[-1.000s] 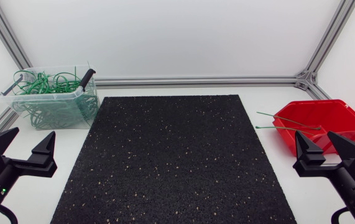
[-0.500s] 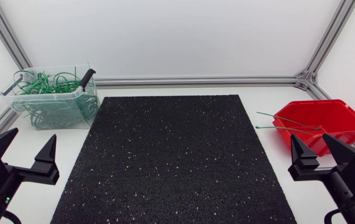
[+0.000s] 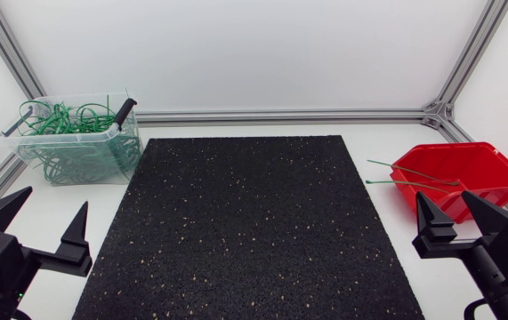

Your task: Take a green cable tie from the red box, thread the tail through the head to close it, then place it in the transparent bin on the left.

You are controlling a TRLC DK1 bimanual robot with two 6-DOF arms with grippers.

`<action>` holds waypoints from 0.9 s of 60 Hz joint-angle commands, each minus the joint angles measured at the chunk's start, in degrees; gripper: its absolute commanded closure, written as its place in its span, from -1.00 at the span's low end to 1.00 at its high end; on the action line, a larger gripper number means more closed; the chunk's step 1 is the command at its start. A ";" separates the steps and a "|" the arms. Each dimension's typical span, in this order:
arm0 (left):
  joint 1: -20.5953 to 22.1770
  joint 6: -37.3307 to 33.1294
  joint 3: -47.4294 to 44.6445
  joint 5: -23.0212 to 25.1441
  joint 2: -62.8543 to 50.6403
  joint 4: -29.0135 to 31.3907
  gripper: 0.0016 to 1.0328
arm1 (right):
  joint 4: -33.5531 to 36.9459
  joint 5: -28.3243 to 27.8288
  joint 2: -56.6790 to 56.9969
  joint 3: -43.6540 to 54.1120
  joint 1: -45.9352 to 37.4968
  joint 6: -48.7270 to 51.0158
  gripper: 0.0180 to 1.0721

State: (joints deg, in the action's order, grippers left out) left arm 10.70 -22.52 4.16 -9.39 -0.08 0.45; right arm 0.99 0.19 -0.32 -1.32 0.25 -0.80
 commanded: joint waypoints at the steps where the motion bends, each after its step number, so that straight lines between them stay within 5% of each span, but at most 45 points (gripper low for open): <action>1: 0.62 -0.03 -1.83 -0.55 1.03 1.54 -0.92 | -0.99 -0.19 0.32 1.32 -0.25 0.80 -0.91; 54: -9.79 20.70 -3.98 8.59 0.15 -0.29 -0.92 | -0.99 -0.19 0.32 1.32 -0.25 0.80 -0.91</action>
State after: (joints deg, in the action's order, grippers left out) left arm 1.89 -4.84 2.59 -1.34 0.43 -0.05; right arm 0.99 0.19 -0.32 -1.32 0.25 -0.80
